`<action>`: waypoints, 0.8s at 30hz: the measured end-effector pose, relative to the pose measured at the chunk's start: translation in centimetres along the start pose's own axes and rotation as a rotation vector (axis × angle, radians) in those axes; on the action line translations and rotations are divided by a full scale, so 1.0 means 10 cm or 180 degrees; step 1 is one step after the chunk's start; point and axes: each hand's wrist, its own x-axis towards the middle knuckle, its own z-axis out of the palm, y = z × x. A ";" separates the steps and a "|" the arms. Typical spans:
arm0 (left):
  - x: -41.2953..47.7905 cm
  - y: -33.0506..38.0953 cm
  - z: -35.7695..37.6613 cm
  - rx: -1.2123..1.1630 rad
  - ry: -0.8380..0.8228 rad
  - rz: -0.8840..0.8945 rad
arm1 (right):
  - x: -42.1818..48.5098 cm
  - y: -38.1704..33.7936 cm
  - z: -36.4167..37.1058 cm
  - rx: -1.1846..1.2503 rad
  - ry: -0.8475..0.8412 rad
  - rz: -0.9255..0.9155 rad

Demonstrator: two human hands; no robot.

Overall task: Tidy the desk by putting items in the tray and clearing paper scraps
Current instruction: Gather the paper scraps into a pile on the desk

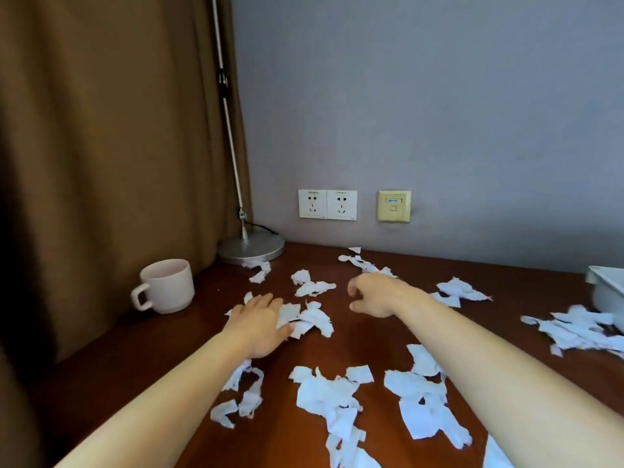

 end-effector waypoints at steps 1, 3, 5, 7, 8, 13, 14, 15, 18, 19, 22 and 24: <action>0.01 -0.08 0.04 -0.0063 0.0017 -0.0066 | 0.05 -0.05 0.04 0.0078 -0.0024 -0.0032; 0.03 -0.21 0.14 -0.0223 0.0032 -0.0152 | 0.12 -0.15 0.12 0.0217 -0.0057 -0.0126; 0.02 -0.29 0.23 -0.0442 0.0047 -0.0166 | 0.17 -0.24 0.19 0.0308 -0.0042 -0.0239; 0.01 -0.32 0.31 -0.0568 0.0130 -0.0155 | 0.21 -0.34 0.25 0.0390 -0.0033 -0.0348; 0.00 -0.33 0.34 -0.0568 0.0199 -0.0151 | 0.22 -0.39 0.28 0.0418 -0.0037 -0.0396; 0.01 -0.36 0.41 -0.0693 0.0502 -0.0041 | 0.28 -0.59 0.44 0.0171 0.0022 -0.0529; 0.01 -0.37 0.42 -0.0720 0.0529 0.0000 | 0.29 -0.62 0.47 0.0061 0.0047 -0.0544; 0.01 -0.37 0.42 -0.0742 0.0549 0.0035 | 0.29 -0.63 0.50 -0.0019 0.0076 -0.0559; 0.03 -0.36 0.41 -0.0775 0.0523 0.0181 | 0.28 -0.62 0.55 -0.0026 0.0139 -0.0589; 0.04 -0.36 0.40 -0.0777 0.0494 0.0223 | 0.27 -0.61 0.55 0.0002 0.0152 -0.0602; 0.06 -0.33 0.38 -0.0888 0.0466 0.0215 | 0.21 -0.55 0.55 0.0084 0.0193 -0.0658; 0.06 -0.33 0.39 -0.1158 0.0527 0.0129 | 0.13 -0.50 0.52 0.0161 0.0146 -0.0702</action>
